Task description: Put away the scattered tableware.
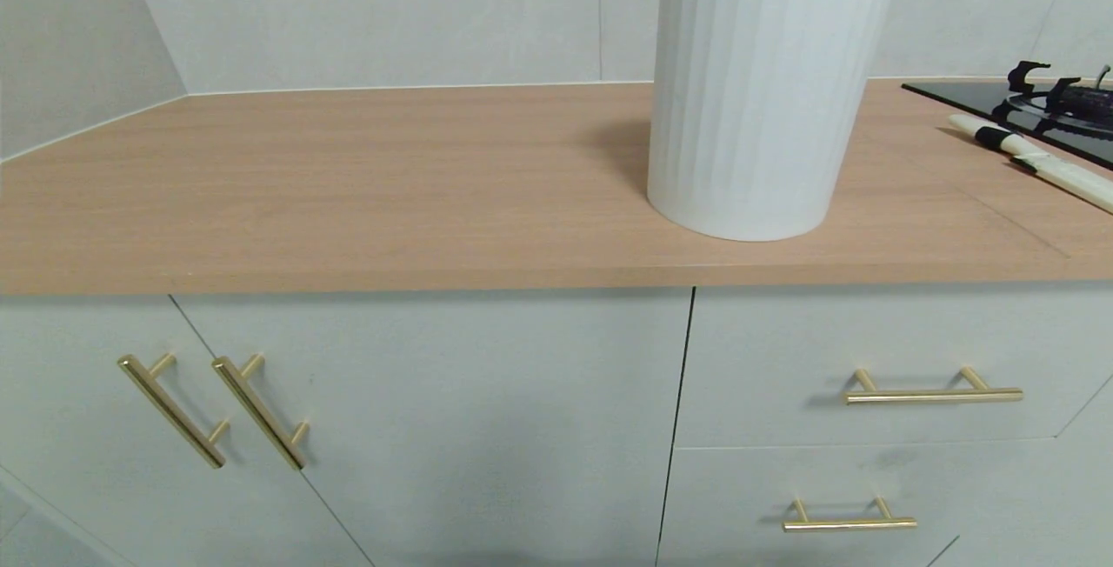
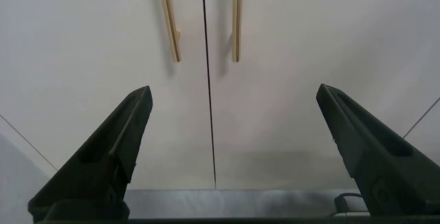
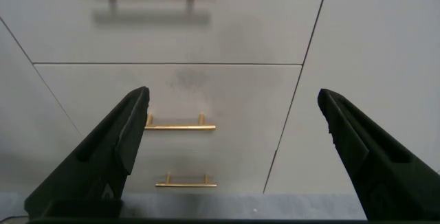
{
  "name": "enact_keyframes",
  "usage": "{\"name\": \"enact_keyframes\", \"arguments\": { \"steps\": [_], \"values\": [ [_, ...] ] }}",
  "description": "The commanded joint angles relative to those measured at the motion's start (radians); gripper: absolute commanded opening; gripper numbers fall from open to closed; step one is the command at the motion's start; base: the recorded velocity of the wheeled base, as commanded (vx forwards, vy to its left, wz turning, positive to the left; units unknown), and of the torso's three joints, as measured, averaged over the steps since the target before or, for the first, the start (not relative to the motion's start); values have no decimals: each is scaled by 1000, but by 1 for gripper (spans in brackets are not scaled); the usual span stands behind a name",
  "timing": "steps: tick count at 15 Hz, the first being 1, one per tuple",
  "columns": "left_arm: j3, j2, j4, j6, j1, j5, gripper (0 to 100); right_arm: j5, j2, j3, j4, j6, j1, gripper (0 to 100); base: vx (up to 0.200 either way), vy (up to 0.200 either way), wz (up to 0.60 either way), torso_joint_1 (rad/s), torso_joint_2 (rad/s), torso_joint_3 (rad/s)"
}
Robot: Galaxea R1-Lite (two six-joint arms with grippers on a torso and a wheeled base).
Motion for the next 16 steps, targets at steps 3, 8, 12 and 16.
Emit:
{"name": "enact_keyframes", "arguments": {
  "steps": [3,8,12,16],
  "values": [
    [0,0,0,0,0,0,100,0,2,0,0,0,0,100,0,-200,0,6,4,2],
    [0,0,0,0,0,2,100,0,2,0,0,0,2,100,0,-200,0,3,3,4],
    [0,0,0,0,0,0,100,0,2,1,0,0,0,100,0,-50,0,-1,2,2],
    [0,0,0,0,0,0,100,0,2,1,0,0,0,100,0,0,0,0,0,0]
  ]
}}
